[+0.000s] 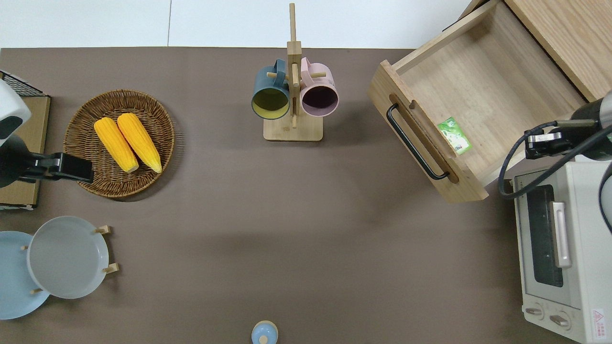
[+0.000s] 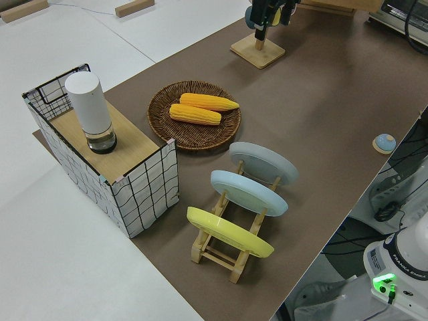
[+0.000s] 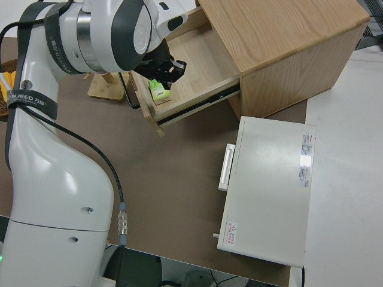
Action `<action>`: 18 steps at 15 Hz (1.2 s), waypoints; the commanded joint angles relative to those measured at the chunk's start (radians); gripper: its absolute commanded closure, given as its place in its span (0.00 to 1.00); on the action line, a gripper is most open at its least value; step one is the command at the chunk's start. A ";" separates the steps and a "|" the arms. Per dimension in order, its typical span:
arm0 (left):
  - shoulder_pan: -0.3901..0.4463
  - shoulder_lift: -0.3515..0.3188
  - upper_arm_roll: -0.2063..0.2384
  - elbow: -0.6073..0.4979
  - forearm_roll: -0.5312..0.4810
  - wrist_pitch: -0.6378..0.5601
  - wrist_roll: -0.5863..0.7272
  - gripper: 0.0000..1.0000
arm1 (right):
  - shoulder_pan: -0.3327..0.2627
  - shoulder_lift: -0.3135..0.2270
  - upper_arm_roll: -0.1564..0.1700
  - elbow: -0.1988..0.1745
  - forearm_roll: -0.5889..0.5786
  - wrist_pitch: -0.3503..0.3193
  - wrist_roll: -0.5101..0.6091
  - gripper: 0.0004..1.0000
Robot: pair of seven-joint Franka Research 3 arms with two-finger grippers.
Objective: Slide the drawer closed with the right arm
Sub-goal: 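Move the right gripper to the drawer's front edge near its handle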
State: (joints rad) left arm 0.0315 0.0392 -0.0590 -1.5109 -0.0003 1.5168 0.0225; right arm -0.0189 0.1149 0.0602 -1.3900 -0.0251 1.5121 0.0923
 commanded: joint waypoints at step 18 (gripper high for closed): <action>0.005 0.011 -0.007 0.026 0.017 -0.020 0.010 0.01 | 0.266 0.022 0.013 0.080 0.017 -0.044 0.526 1.00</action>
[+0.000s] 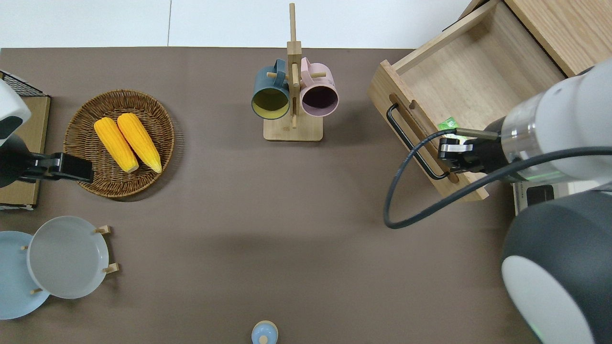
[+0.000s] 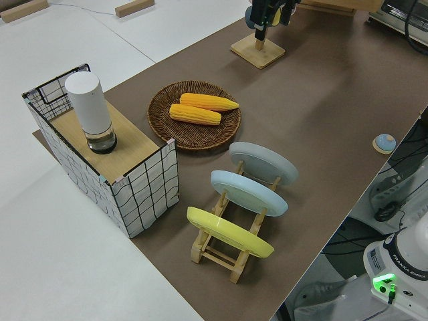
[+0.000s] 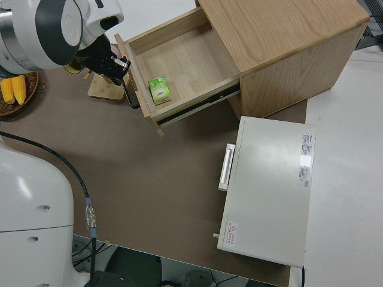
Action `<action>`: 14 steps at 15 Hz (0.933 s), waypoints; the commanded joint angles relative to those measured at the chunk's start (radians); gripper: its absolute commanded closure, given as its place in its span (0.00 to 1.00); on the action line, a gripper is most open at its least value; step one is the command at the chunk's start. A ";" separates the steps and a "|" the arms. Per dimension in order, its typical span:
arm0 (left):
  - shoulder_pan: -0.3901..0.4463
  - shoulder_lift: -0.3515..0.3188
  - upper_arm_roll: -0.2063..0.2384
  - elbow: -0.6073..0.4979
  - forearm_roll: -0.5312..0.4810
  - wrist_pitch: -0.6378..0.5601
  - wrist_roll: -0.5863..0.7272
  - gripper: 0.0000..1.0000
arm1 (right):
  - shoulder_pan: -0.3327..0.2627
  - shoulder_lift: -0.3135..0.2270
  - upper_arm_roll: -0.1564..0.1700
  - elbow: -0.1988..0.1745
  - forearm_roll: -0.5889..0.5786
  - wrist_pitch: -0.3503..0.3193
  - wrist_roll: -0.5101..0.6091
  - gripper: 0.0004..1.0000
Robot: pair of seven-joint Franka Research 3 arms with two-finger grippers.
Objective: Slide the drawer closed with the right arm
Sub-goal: 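Push the drawer front away from the robot with the right gripper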
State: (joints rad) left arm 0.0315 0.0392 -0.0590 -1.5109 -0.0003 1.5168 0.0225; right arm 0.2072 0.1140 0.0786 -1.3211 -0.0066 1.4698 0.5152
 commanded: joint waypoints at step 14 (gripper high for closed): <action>0.005 0.013 -0.007 0.024 0.017 -0.020 0.010 0.01 | 0.124 0.145 -0.006 -0.040 -0.010 0.098 0.586 1.00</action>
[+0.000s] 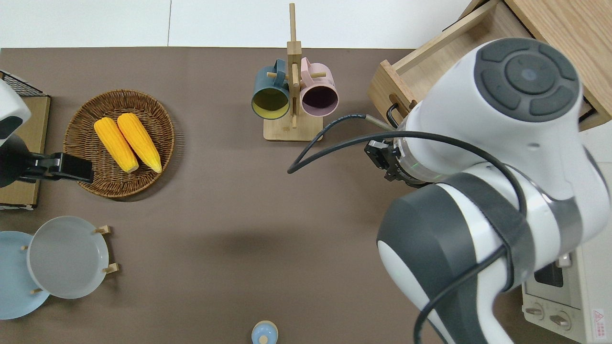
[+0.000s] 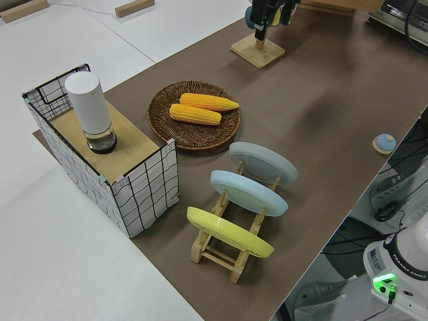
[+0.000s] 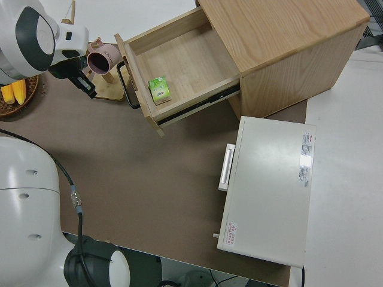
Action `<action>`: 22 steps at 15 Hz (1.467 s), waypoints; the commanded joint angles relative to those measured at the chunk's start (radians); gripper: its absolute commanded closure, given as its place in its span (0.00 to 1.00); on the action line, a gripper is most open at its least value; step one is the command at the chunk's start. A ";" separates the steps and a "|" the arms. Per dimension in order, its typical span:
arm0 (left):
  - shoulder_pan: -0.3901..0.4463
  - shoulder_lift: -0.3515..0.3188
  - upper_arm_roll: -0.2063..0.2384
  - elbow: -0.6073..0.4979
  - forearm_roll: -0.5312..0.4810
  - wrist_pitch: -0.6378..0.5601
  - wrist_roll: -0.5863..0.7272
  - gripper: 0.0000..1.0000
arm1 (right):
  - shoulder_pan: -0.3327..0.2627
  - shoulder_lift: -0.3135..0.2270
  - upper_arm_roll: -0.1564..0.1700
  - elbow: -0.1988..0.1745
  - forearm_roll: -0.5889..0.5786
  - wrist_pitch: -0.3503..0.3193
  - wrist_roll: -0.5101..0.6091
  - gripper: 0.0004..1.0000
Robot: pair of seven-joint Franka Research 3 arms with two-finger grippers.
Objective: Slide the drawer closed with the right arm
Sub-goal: 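Push the drawer front away from the robot with the right gripper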
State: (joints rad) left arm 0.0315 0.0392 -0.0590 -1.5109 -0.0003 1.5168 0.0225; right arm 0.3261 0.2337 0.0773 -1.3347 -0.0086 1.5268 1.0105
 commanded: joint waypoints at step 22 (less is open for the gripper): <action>0.005 0.013 -0.007 0.026 0.017 -0.020 0.010 0.01 | -0.028 0.148 -0.017 -0.075 -0.068 0.203 0.280 1.00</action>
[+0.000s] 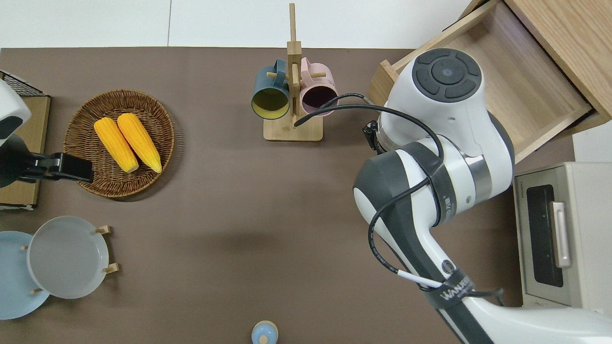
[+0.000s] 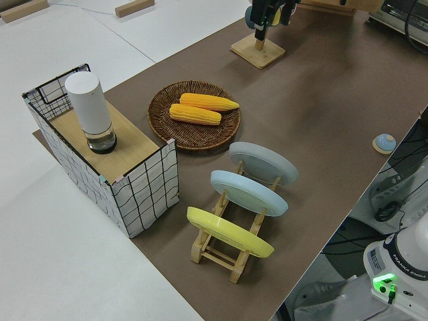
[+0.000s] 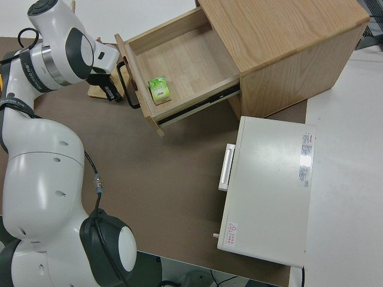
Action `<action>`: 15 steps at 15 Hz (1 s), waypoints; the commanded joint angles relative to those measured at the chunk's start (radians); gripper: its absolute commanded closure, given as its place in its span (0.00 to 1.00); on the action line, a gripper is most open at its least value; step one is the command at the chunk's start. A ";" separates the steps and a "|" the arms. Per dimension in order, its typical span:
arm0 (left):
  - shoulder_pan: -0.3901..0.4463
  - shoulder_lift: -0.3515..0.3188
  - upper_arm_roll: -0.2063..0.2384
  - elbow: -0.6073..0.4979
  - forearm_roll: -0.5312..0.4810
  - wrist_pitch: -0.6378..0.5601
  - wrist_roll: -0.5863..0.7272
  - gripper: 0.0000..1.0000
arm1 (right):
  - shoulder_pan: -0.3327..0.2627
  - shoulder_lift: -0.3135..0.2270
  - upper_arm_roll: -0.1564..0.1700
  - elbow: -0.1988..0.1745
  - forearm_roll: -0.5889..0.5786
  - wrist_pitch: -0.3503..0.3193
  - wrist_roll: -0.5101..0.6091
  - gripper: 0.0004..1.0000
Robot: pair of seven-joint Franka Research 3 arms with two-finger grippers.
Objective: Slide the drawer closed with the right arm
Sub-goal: 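Push the drawer front away from the robot with the right gripper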
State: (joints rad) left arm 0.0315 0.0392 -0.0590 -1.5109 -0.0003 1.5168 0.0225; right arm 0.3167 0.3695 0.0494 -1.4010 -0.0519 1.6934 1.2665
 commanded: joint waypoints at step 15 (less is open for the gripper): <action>0.005 0.011 -0.007 0.026 0.017 -0.020 0.010 0.01 | -0.142 0.077 0.014 0.083 -0.025 0.052 0.007 1.00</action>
State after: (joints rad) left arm 0.0314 0.0392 -0.0590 -1.5109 -0.0003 1.5168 0.0225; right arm 0.2148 0.4104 0.0455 -1.3758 -0.0624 1.7370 1.2679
